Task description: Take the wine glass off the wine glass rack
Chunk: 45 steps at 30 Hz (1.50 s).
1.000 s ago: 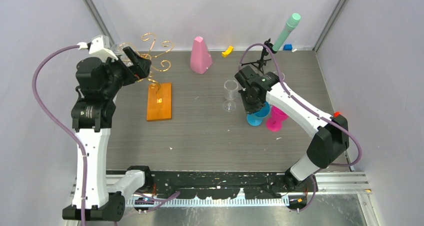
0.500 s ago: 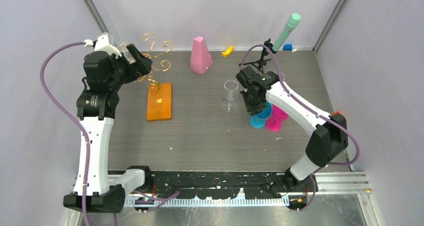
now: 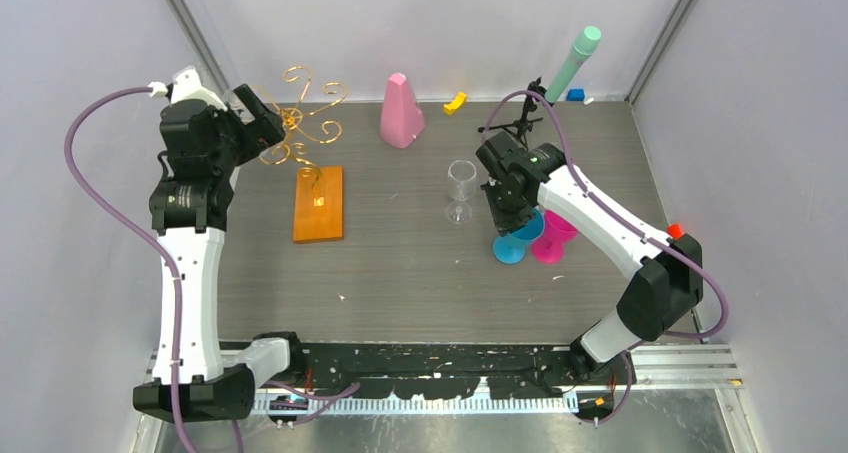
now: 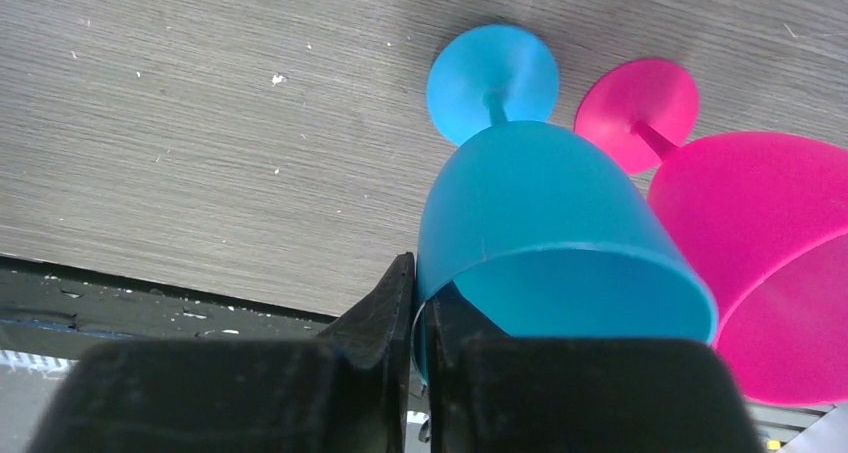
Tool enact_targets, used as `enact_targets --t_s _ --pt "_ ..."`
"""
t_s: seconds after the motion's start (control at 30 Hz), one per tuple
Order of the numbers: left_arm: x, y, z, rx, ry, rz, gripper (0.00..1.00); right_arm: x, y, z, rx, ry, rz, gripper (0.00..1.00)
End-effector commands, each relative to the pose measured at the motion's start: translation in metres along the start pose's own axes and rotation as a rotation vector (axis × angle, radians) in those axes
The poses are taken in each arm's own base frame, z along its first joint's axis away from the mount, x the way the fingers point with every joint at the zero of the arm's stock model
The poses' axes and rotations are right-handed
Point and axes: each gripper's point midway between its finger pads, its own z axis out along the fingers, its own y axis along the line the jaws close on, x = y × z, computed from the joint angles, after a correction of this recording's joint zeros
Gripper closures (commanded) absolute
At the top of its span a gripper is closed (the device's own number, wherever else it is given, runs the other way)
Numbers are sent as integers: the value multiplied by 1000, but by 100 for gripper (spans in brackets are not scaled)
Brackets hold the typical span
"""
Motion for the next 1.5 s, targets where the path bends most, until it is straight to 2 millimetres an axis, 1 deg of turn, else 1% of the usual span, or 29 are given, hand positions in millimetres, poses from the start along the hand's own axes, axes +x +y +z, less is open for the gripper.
enact_targets --t_s 0.0,0.1,0.3,0.43,0.47,0.53,0.6,0.7,0.73,0.77,0.8,0.83,0.87,0.9,1.0,1.07,1.17,1.23,1.33,1.47 --pt "-30 6 -3 -39 -98 6 0 1 -2 -7 -4 -10 -8 84" --pt "-33 14 -1 -63 -103 0 0 -1 -8 -3 40 -12 -8 74" --pt "-43 29 4 -112 -122 -16 0 -13 -15 -6 91 -48 5 66" --pt "-51 39 7 -144 -141 -30 0 -26 -13 -13 78 -102 18 56" --pt "-53 41 8 -150 -144 -35 0 -30 -11 -15 67 -121 22 52" --pt "-54 45 13 -154 -140 -51 0 -38 -7 -21 44 -165 30 47" --pt "-53 52 19 -174 -134 -65 0 -47 -6 -29 28 -221 40 45" --pt "-52 63 30 -213 -137 -90 0 -66 -8 -46 30 -343 101 44" --pt "-52 65 33 -214 -137 -101 0 -69 -10 -48 40 -368 116 44" --pt "-54 66 37 -209 -141 -111 0 -75 -8 -55 29 -413 142 44" --pt "-55 68 41 -206 -143 -123 0 -76 -8 -56 26 -428 152 44" --pt "-57 69 46 -202 -143 -136 1 -82 -5 -63 9 -470 173 44" --pt "-57 69 51 -188 -136 -149 1 -81 -4 -63 4 -480 181 43" --pt "-59 71 56 -184 -136 -163 2 -86 -2 -71 -20 -519 197 43" --pt "-63 79 69 -189 -148 -192 3 -88 2 -79 -58 -567 212 41" --pt "-65 81 76 -169 -145 -217 3 -90 4 -84 -79 -592 214 40" --pt "-69 88 88 -145 -147 -265 6 -92 5 -86 -93 -610 207 39" --pt "-70 87 95 -102 -141 -292 14 -92 6 -86 -94 -610 204 39" --pt "-70 88 103 -51 -130 -336 22 -92 7 -84 -97 -602 198 39" --pt "-67 87 112 6 -103 -371 26 -92 8 -82 -100 -595 196 39"
